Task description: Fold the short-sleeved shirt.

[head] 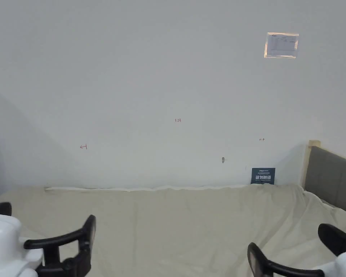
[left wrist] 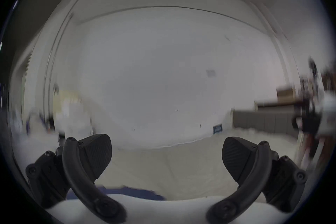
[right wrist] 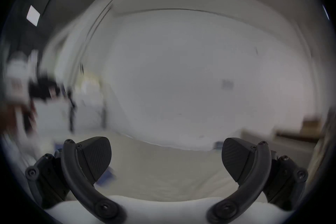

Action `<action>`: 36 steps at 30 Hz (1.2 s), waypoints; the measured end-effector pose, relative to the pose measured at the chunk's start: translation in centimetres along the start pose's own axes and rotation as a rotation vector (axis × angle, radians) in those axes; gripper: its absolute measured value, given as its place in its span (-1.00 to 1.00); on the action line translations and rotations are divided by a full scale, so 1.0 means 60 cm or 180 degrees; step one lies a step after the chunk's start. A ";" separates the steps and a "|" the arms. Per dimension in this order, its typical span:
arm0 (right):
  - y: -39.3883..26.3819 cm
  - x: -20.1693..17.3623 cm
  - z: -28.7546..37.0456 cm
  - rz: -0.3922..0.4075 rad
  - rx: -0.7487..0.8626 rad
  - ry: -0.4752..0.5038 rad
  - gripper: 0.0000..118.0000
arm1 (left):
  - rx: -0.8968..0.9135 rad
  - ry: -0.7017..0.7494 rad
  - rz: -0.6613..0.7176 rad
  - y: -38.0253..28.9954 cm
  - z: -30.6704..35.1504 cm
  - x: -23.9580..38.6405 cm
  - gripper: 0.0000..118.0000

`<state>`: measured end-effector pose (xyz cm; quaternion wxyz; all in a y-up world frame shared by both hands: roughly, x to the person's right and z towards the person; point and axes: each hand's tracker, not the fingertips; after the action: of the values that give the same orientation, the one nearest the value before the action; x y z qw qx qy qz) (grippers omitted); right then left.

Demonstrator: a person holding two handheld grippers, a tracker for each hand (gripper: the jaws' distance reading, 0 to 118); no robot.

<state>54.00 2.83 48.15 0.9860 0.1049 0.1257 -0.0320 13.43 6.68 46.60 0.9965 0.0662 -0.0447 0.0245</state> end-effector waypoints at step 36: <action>0.007 0.003 -0.025 -0.0036 -0.0267 -0.0410 1.00 | 0.0057 0.0214 -0.0050 -0.012 -0.008 0.030 1.00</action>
<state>53.88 3.56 46.79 0.9954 0.0605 0.0639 -0.0389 15.28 6.09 46.17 0.9970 0.0746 -0.0105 0.0192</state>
